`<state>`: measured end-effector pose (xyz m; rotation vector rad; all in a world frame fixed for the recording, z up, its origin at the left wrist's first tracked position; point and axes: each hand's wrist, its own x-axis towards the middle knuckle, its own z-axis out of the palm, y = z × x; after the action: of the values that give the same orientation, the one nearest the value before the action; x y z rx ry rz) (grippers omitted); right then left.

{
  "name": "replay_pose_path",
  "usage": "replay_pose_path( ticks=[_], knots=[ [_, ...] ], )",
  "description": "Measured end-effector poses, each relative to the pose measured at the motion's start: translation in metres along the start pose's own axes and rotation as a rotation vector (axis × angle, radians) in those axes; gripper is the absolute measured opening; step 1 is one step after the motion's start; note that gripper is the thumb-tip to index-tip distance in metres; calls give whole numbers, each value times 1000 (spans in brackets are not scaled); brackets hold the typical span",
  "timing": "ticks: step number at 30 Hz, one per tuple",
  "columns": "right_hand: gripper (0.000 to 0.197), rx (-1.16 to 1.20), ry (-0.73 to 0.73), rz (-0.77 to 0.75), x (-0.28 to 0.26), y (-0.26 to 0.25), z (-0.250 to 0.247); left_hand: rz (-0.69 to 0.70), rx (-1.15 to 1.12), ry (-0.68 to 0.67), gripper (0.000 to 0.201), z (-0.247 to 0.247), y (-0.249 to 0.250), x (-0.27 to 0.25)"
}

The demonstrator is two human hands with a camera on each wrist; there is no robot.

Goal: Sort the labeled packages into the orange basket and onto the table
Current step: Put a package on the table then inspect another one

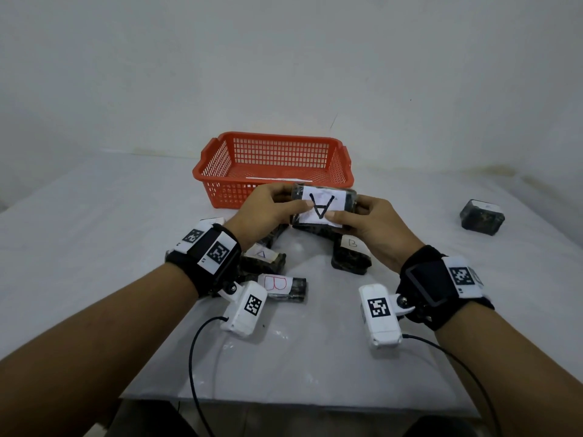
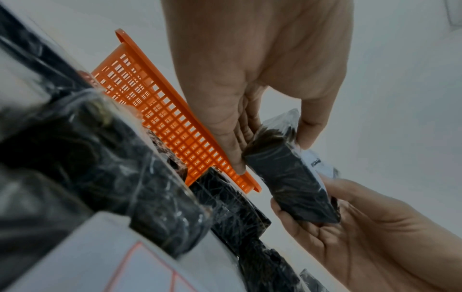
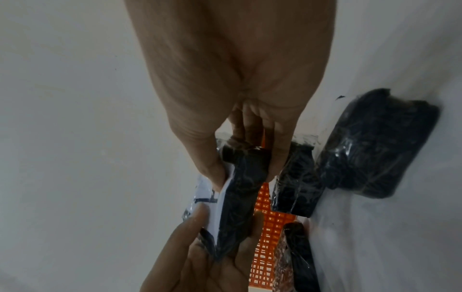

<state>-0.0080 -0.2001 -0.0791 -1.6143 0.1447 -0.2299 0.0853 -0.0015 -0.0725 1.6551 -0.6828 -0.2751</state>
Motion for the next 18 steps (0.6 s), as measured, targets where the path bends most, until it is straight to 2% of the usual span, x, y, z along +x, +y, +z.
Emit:
replay_pose_path(
  ticks=[2,6,11,18],
  knots=[
    [37,-22,0,-6,0,-1,-1,5,9,-7,31,-2,-1,0],
    [38,-50,17,-30,1,-5,3,30,68,14,27,-2,-2,3],
    [28,-83,101,-112,0,-6,7,35,30,-7,28,2,1,1],
    [32,-116,78,-89,1,-3,4,41,52,19,29,1,-5,5]
  ],
)
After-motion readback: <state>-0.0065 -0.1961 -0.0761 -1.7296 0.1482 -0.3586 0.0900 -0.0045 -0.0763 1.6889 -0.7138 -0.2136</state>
